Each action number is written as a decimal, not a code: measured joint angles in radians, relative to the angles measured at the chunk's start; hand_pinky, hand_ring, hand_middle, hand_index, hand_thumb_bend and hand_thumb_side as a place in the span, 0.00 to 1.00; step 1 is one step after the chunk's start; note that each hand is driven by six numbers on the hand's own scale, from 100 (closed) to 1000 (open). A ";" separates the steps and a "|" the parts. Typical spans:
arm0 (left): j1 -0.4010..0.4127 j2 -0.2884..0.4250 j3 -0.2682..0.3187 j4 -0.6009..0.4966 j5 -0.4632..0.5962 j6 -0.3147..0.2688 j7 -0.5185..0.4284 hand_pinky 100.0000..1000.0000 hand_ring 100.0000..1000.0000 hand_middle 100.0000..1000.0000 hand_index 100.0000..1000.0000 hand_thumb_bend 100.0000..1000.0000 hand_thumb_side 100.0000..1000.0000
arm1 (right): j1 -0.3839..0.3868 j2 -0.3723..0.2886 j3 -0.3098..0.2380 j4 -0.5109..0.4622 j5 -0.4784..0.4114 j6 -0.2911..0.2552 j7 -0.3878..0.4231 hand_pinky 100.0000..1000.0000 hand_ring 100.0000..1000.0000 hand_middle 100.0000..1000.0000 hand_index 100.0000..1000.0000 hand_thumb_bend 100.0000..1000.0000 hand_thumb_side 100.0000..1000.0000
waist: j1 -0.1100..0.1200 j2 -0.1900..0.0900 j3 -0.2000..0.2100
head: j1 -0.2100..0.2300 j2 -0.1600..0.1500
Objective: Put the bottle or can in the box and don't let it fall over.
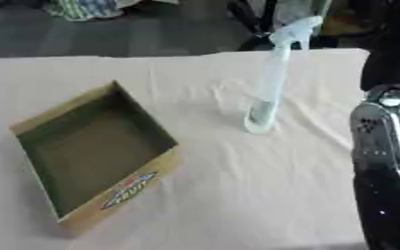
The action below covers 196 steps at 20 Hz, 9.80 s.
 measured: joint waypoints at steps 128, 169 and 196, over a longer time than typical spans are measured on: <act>-0.011 -0.006 -0.022 0.025 0.006 0.010 -0.011 0.57 0.66 0.59 0.76 0.00 0.71 | -0.487 0.330 0.226 0.214 -0.628 0.181 -0.306 0.00 0.00 0.00 0.88 0.00 0.71 | -0.046 -0.117 0.074 | -0.062 0.072; -0.073 -0.033 -0.009 0.027 0.014 0.004 0.027 0.57 0.66 0.59 0.76 0.00 0.72 | -0.201 0.562 0.533 0.206 -0.715 0.261 -0.237 0.00 0.00 0.00 0.86 0.12 0.81 | -0.034 -0.059 0.146 | -0.133 0.072; -0.073 -0.034 -0.004 0.024 0.018 0.008 0.034 0.57 0.66 0.59 0.76 0.00 0.72 | -0.106 0.546 0.516 0.607 -0.828 0.025 -0.143 0.00 0.00 0.00 0.87 0.54 0.92 | -0.029 -0.046 0.129 | -0.105 0.072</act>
